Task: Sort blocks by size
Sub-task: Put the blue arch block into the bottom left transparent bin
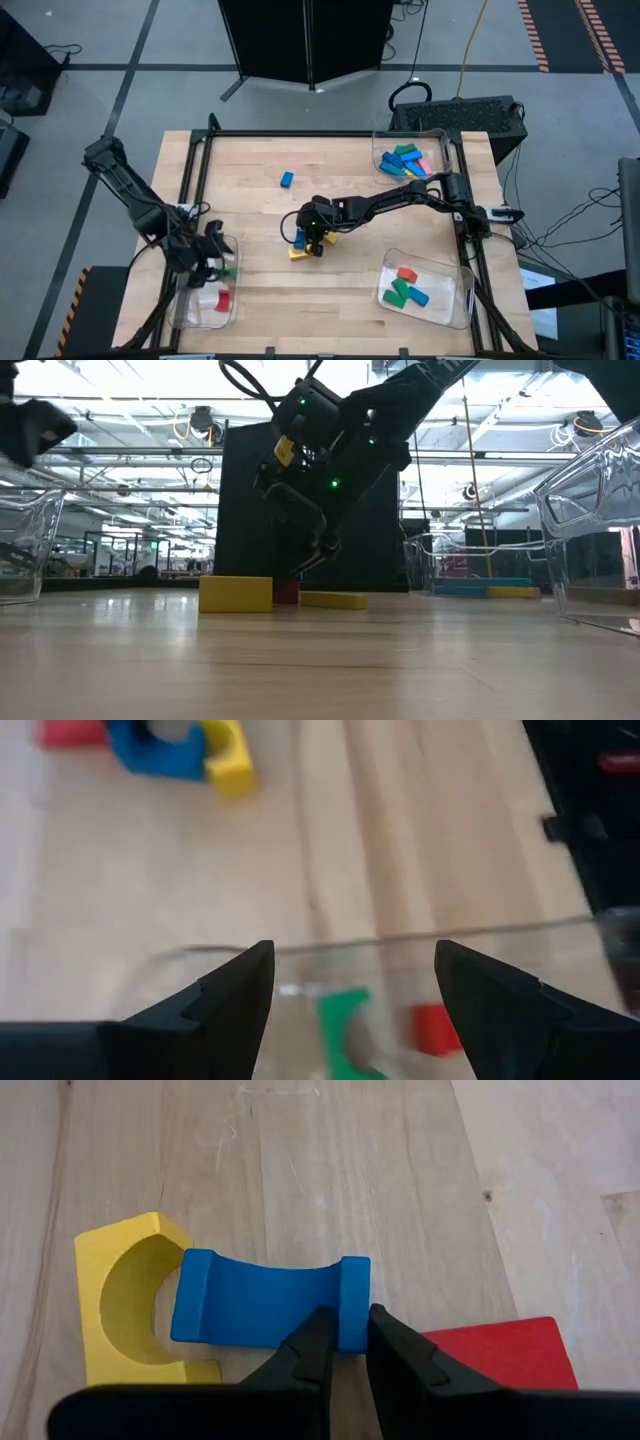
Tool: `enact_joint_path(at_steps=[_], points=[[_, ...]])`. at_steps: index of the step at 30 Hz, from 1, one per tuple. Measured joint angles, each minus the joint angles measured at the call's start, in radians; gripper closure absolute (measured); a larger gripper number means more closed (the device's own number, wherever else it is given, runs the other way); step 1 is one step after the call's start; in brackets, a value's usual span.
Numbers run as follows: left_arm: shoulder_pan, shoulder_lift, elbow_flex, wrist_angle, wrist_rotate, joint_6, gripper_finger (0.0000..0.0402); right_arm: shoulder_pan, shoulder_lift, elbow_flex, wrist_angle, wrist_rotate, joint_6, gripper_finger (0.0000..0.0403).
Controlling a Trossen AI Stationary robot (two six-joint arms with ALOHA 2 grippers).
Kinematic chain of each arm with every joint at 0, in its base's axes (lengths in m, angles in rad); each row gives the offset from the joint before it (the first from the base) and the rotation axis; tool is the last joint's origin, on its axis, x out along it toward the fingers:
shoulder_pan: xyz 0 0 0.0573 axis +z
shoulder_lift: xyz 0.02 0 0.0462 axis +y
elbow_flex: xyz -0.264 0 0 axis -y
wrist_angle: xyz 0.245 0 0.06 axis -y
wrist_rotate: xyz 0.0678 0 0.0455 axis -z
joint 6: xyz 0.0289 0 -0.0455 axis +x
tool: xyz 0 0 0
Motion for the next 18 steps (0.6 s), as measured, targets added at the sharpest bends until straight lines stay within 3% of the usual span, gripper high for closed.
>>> enact_joint_path(at_steps=[7,18], points=[[0.010,-0.054,0.026,-0.010,-0.189,0.082,0.0128,0.001,0.000,0.000,0.003,0.014,0.001,0.0360],[0.036,-0.038,0.028,-0.009,-0.391,0.234,0.0128,0.000,0.000,0.000,0.027,0.052,0.075,0.0360]])
